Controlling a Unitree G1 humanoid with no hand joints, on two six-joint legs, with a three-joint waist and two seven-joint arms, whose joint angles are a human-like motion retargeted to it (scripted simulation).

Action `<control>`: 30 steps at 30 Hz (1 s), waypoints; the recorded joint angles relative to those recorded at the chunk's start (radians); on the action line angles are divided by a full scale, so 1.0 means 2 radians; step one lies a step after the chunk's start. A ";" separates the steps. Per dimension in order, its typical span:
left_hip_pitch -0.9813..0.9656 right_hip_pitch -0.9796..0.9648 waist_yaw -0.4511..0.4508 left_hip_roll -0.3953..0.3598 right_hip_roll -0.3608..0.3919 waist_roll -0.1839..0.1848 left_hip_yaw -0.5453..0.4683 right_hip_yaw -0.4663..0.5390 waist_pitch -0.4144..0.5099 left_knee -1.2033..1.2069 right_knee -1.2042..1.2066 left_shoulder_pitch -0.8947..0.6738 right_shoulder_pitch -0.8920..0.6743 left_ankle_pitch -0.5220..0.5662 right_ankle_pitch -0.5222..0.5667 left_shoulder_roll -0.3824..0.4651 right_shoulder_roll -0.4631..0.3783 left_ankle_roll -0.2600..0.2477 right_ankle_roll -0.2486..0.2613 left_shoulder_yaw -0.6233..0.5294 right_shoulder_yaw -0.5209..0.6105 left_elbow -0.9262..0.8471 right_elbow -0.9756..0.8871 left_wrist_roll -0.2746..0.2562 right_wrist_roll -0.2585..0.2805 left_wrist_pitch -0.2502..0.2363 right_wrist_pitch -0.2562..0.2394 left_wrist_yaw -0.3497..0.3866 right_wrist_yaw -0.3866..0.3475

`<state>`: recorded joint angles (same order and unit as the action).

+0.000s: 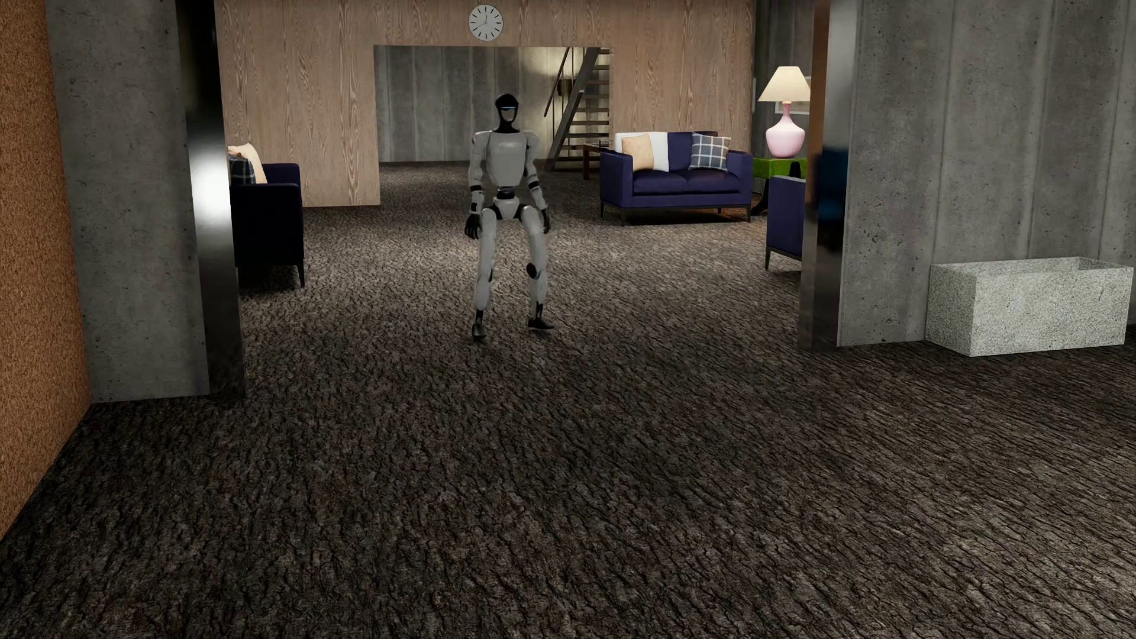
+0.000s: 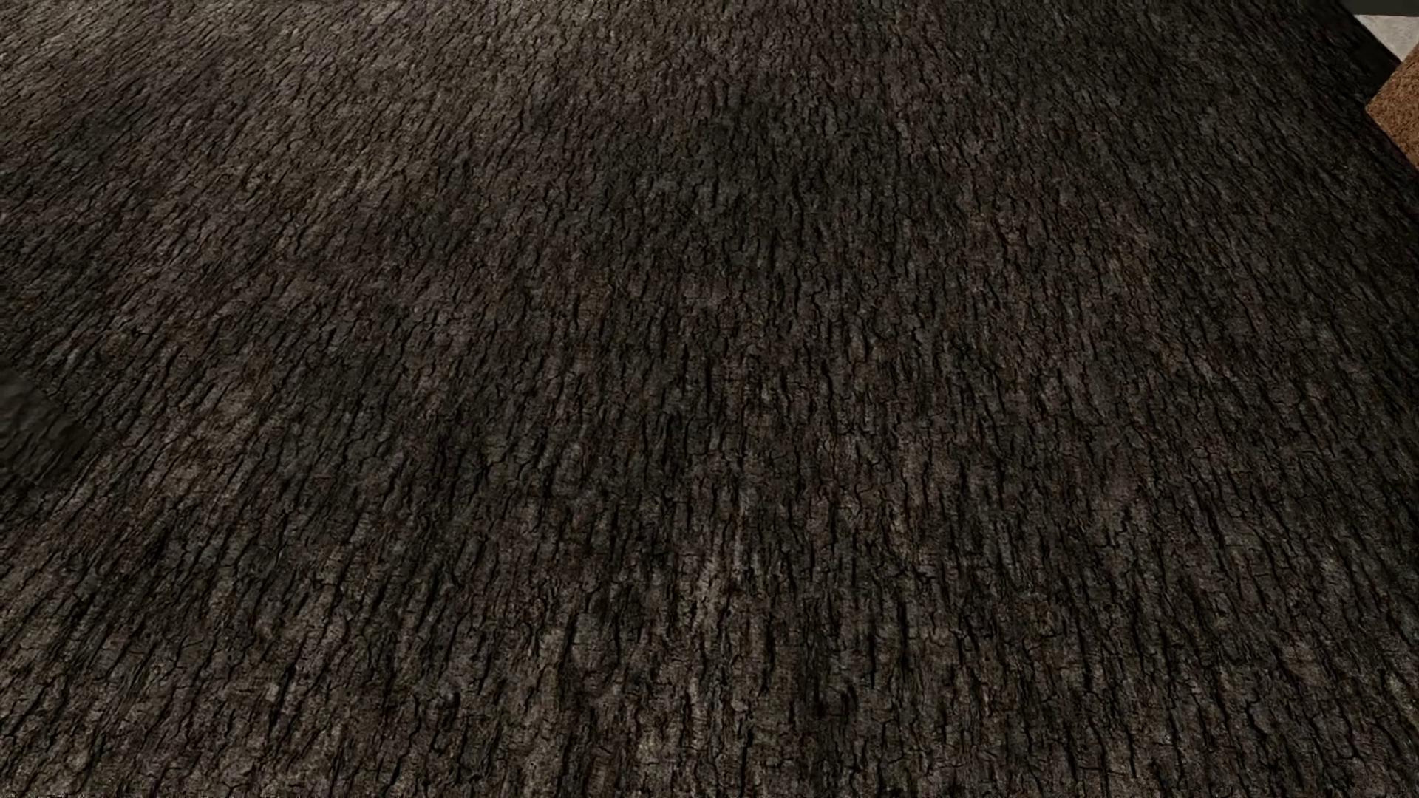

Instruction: Turn around

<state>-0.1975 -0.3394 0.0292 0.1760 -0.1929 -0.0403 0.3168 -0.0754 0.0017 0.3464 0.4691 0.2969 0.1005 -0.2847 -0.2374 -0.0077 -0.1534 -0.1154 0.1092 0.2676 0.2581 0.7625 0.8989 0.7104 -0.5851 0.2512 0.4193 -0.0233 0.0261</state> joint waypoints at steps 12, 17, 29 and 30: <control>-0.108 0.025 0.003 -0.004 -0.050 0.042 -0.103 -0.266 0.027 -0.034 0.029 -0.011 -0.068 0.063 -0.023 0.039 -0.064 -0.050 -0.060 -0.051 0.013 -0.145 -0.042 -0.004 -0.002 -0.071 -0.032 0.022 -0.034; -0.052 0.039 0.003 0.066 -0.065 0.050 0.043 -0.336 0.019 0.113 -0.027 0.000 -0.132 0.013 0.023 0.050 -0.092 0.012 -0.072 -0.034 0.093 -0.101 0.035 0.008 -0.045 -0.026 -0.006 0.007 0.014; 0.070 0.092 0.001 0.054 -0.230 0.062 0.196 -0.532 -0.004 0.041 -0.048 -0.038 0.015 -0.051 0.117 0.044 -0.056 -0.014 -0.062 -0.043 -0.044 -0.045 -0.032 0.028 0.031 -0.038 -0.017 -0.017 -0.064; 0.060 0.093 0.005 0.025 -0.252 0.055 0.174 -0.513 -0.003 0.043 -0.049 -0.040 0.017 -0.058 0.091 0.043 -0.051 0.000 -0.067 -0.045 -0.014 -0.054 -0.005 0.024 0.012 -0.044 -0.010 -0.004 -0.027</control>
<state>-0.0772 -0.1531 0.0385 0.2254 -0.6973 0.0695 0.6644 -1.1023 -0.0038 0.4326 0.3707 0.2171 0.1345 -0.4014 -0.0560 0.0775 -0.2563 -0.1163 -0.0250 0.1783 0.2296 0.6536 0.8892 0.7583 -0.5619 0.1637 0.4000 -0.0312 -0.0272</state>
